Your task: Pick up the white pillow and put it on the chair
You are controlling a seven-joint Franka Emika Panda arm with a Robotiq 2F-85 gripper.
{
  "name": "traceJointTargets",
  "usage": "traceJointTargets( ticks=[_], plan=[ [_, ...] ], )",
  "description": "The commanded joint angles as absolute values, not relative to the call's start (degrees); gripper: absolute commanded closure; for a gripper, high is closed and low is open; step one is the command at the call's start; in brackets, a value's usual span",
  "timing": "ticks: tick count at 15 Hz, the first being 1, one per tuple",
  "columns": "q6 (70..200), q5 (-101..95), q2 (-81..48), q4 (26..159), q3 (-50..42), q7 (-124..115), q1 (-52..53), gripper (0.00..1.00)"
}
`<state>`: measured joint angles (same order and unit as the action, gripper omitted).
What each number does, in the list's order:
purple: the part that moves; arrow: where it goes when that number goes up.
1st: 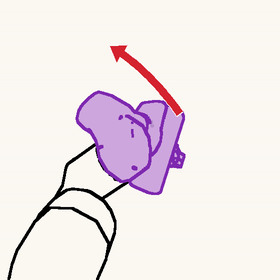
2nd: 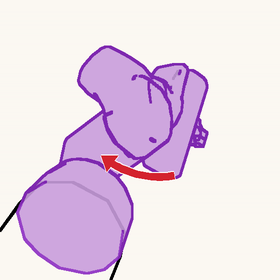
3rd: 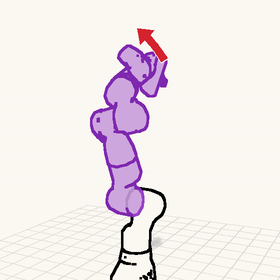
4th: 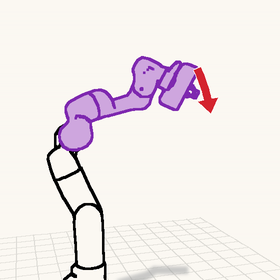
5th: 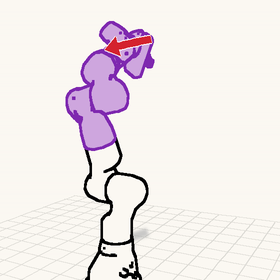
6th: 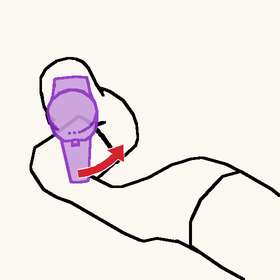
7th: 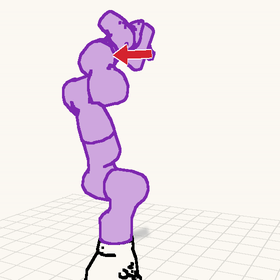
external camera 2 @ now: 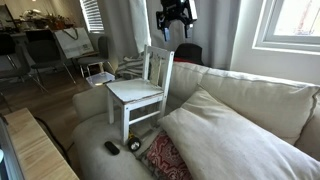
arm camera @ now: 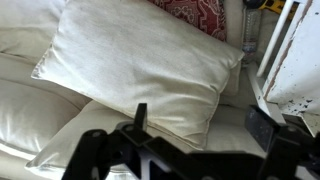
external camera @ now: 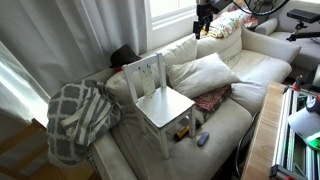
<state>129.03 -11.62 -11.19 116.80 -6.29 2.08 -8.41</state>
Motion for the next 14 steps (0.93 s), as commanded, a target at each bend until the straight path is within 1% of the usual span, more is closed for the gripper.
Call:
traceJointTargets(
  ticks=[1,2,10,12,13,14],
  plan=[
    [128.5,-10.08,-17.82,111.88,-6.5,13.86,-9.99,0.0],
    [129.67,-12.48,-20.1,110.33,-6.96,16.44,-10.27,0.0],
    [142.46,-10.35,-34.86,100.98,-3.16,46.42,-19.3,0.0],
    [141.84,-8.55,-38.32,97.78,-2.71,48.88,-20.93,0.0],
    [141.97,-10.4,-34.27,102.05,-4.4,45.28,-18.49,0.0],
    [141.98,-9.85,-35.74,100.77,-4.19,46.48,-19.22,0.0]
  ],
)
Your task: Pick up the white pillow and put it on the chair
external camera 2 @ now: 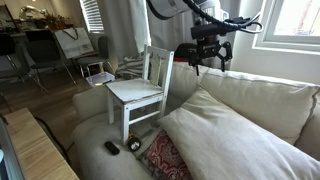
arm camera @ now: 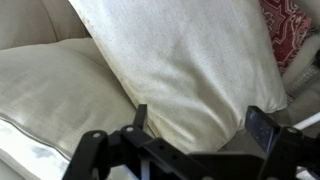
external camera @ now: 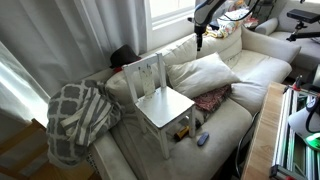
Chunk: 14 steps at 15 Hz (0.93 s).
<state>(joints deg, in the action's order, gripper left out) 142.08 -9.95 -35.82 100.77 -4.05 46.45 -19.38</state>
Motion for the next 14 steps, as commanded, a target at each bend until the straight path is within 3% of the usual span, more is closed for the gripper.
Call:
traceJointTargets(
  ticks=[1,6,10,14],
  plan=[
    [141.98,-9.6,-36.79,99.8,-4.1,47.09,-19.68,0.0],
    [141.99,-9.34,-37.67,98.51,-3.65,47.47,-19.89,0.0],
    [131.9,-0.8,-48.45,84.6,1.92,59.12,-26.07,0.0],
    [133.34,-1.18,-56.96,74.96,1.79,68.41,-27.15,0.0]
  ],
)
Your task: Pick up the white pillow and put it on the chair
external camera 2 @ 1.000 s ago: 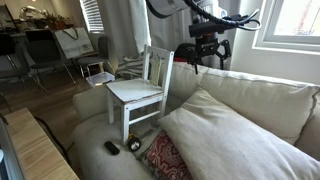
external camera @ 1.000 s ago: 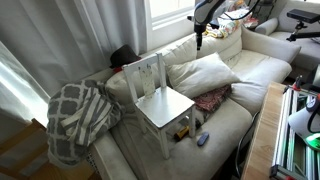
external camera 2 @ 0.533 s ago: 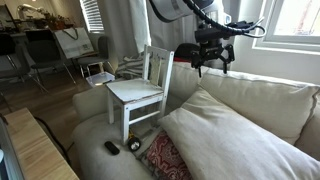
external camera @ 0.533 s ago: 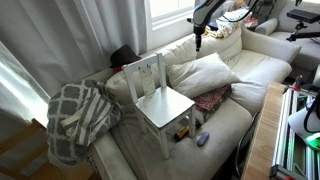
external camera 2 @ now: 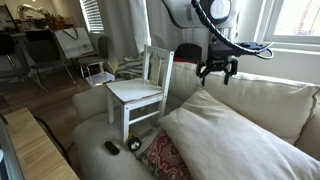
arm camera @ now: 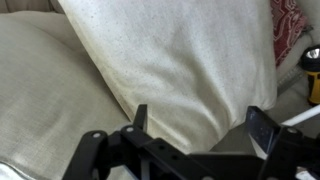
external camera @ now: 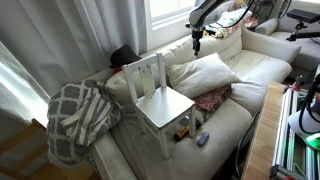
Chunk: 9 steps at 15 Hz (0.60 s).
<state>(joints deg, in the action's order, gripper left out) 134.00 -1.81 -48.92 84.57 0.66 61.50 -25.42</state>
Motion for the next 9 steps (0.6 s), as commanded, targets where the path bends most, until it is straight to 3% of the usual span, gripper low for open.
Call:
traceJointTargets(
  ticks=[1,9],
  plan=[
    [133.87,-1.23,-58.88,72.89,1.64,69.77,-27.25,0.0],
    [130.45,-1.29,-74.36,55.54,1.56,74.84,-28.58,0.0]
  ],
)
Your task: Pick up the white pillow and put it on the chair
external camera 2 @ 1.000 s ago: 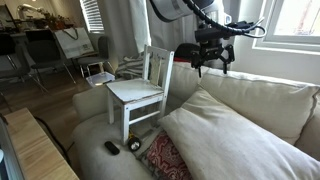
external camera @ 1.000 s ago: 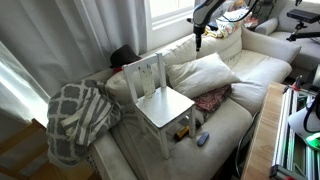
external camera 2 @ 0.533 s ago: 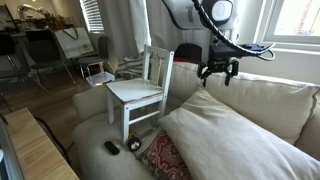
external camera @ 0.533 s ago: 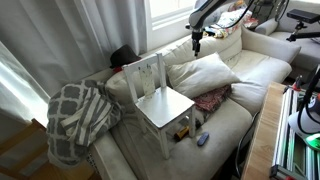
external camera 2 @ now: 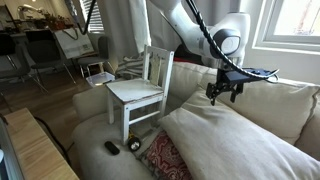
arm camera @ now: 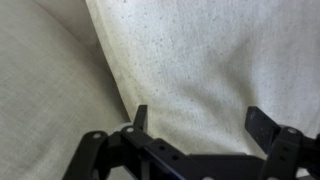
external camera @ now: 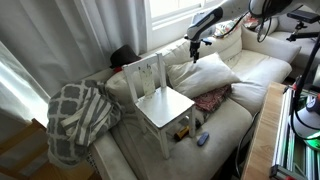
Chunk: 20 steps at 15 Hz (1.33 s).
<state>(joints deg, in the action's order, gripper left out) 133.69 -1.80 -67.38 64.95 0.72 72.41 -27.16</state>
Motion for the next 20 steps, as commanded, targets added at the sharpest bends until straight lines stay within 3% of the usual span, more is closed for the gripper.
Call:
traceJointTargets(
  ticks=[1,9,10,11,13,20],
  plan=[
    [129.66,-1.32,-75.81,53.67,1.44,74.78,-28.74,0.0],
    [120.74,-1.38,-84.85,38.88,1.32,74.55,-29.97,0.0],
    [119.35,-1.64,-85.74,37.53,1.05,74.49,-29.84,0.05],
    [118.18,-1.89,-86.62,36.46,0.82,74.58,-29.7,0.25],
    [116.69,-1.15,-87.23,35.92,0.12,75.07,-29.28,0.3],
    [116.79,-1.42,-85.09,40.91,-0.18,79.39,-29.52,0.83]
  ],
)
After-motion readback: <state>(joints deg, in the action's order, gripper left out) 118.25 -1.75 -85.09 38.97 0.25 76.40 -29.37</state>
